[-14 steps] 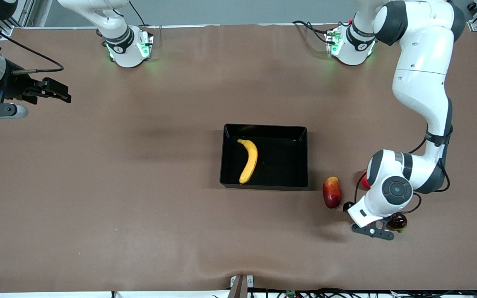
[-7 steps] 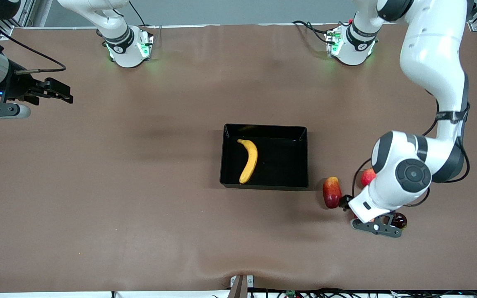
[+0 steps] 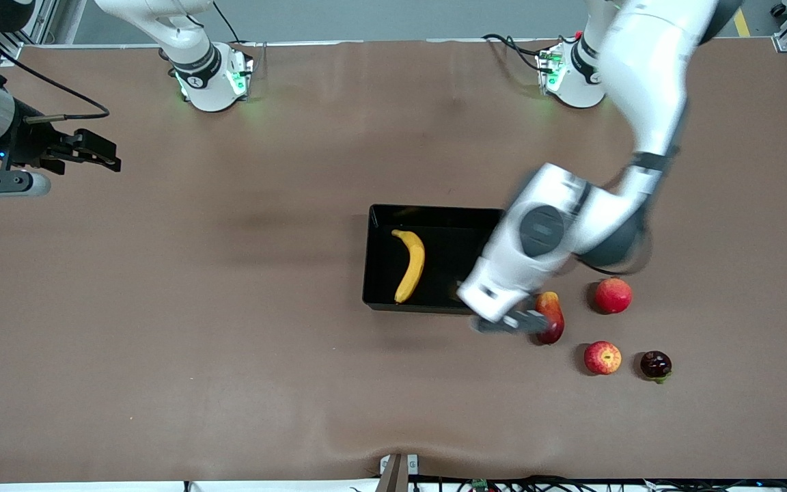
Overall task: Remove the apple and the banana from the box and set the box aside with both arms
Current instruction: 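Move the left gripper back over the yellow banana in the tray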
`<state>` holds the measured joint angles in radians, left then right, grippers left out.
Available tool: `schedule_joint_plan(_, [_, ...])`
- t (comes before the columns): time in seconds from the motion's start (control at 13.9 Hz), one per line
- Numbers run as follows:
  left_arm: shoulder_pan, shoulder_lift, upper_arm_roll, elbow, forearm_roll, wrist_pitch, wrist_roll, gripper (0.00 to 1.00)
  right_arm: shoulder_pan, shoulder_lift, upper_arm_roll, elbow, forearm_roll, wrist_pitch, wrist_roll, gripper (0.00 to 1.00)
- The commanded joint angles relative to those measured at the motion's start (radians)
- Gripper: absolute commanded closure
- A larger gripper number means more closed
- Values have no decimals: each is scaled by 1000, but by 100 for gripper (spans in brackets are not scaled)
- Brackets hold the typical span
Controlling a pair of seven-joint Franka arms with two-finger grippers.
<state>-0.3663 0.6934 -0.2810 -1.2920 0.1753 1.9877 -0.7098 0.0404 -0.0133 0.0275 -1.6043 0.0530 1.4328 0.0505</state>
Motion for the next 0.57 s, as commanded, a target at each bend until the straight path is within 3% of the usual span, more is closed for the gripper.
schedule_joint_plan(0.0, [-86,18,16,-3,19,14,-143,0,9,-4,-3,-2,2,6,12,0])
schedule_joint_plan(0.5, [-157,145,19,-4,35,128,-230,0,7,-4,-3,-2,2,1,11,0])
